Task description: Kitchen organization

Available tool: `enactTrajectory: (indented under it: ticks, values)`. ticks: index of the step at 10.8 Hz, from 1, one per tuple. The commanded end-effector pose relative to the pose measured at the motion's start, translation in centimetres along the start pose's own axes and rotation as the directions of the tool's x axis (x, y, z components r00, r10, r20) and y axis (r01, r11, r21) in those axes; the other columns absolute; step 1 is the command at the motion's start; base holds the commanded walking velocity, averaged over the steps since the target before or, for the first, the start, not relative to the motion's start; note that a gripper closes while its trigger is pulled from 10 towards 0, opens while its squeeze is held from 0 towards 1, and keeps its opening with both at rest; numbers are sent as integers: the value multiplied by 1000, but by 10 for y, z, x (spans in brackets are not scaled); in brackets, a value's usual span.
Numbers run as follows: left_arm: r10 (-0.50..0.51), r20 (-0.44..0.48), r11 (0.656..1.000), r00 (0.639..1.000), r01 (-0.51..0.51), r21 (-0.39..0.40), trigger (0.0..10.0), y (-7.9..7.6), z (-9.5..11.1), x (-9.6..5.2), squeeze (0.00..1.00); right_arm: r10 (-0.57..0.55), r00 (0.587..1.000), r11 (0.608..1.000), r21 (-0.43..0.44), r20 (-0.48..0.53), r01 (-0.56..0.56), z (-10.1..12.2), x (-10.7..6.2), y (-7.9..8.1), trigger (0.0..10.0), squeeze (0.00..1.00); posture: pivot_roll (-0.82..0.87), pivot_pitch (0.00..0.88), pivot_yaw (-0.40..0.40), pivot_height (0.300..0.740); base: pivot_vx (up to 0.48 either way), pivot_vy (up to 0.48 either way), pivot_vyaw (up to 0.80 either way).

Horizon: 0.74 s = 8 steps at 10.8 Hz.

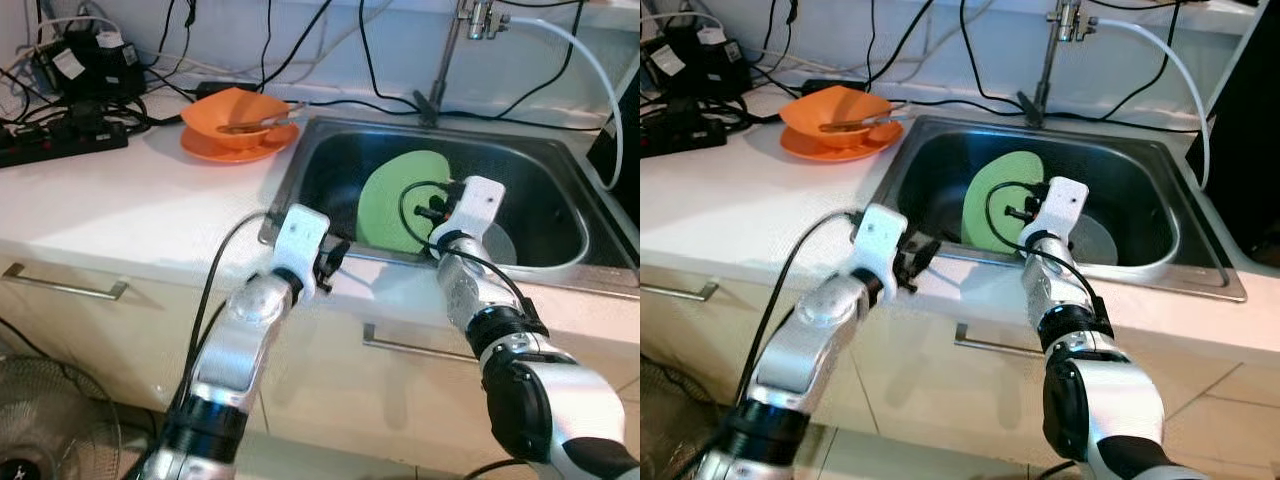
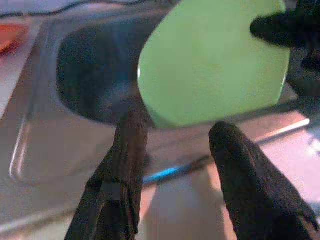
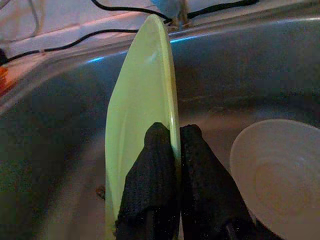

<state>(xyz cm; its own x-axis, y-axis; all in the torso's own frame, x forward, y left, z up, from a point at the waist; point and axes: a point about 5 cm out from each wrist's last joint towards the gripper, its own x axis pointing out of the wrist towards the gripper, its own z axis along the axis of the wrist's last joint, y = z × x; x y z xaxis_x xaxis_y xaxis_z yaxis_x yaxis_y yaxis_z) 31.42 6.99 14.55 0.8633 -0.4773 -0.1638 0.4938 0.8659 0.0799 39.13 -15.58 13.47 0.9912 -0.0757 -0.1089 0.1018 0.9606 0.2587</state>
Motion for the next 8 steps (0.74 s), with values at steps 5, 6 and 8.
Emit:
enactTrajectory:
  ticks: [5,6,8]
  values:
    - [4,-32,1000,999,-4,-7,10000,-1,-4,-1,0,25,1000,1000,-5,-9,-26,-5,-1,4,10000,384,234,0,-21,740,0,0,0]
    - [9,-40,1000,999,-9,2,10000,0,-6,-1,0,26,1000,1000,-1,-8,-26,-6,-1,4,10000,592,234,0,-20,740,0,0,0]
    - [2,-23,1000,1000,-2,-12,10000,0,-5,-2,0,28,1000,1000,-7,-9,-29,-7,-2,5,10000,561,233,0,-17,740,0,0,0]
